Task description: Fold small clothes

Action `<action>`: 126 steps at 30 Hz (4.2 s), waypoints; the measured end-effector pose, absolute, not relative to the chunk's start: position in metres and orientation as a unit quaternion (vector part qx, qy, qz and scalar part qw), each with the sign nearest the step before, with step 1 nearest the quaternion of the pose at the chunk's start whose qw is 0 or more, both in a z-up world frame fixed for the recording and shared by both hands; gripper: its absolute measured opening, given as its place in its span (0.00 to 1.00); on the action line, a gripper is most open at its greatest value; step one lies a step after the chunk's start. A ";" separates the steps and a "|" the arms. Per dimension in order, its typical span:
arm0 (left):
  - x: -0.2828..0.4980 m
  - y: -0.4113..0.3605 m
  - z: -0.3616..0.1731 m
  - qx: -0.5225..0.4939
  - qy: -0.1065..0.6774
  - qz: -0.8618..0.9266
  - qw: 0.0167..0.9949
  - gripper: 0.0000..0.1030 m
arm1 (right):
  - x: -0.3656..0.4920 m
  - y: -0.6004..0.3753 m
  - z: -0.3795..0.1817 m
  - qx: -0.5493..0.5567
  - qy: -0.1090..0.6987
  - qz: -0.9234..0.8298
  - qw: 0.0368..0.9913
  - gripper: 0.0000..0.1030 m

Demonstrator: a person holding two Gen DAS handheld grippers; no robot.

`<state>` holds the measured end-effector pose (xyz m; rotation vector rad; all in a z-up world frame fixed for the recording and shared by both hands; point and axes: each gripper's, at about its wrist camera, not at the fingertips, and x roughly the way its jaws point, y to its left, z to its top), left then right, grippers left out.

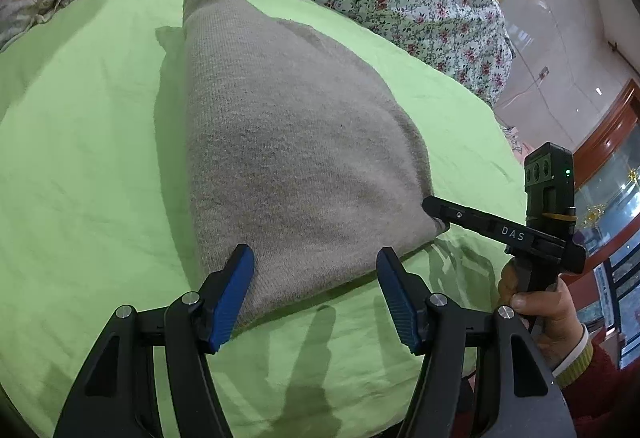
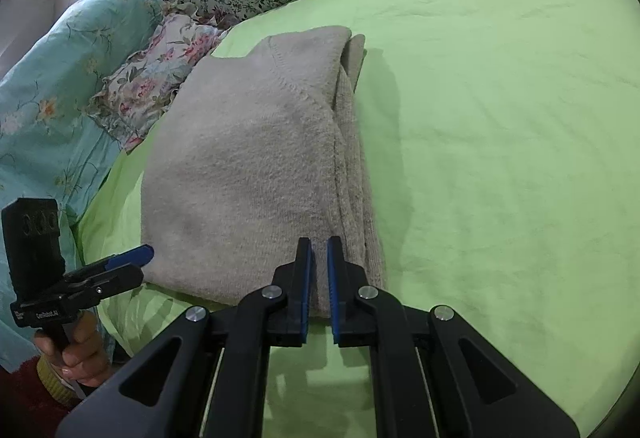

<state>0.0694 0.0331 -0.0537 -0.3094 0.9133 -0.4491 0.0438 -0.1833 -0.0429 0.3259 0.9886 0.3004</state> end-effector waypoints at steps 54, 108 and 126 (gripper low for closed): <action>-0.010 0.046 -0.026 -0.045 0.428 -0.080 0.899 0.82 | -0.076 -0.157 -0.005 0.136 0.458 0.114 0.871 0.51; 0.206 0.094 -0.020 -0.109 0.446 0.001 0.889 0.99 | 0.229 -0.174 -0.017 0.214 0.445 0.169 0.853 0.08; 0.203 0.084 -0.027 -0.104 0.456 0.002 0.884 0.99 | 0.180 -0.191 0.000 0.205 0.432 0.085 0.874 0.16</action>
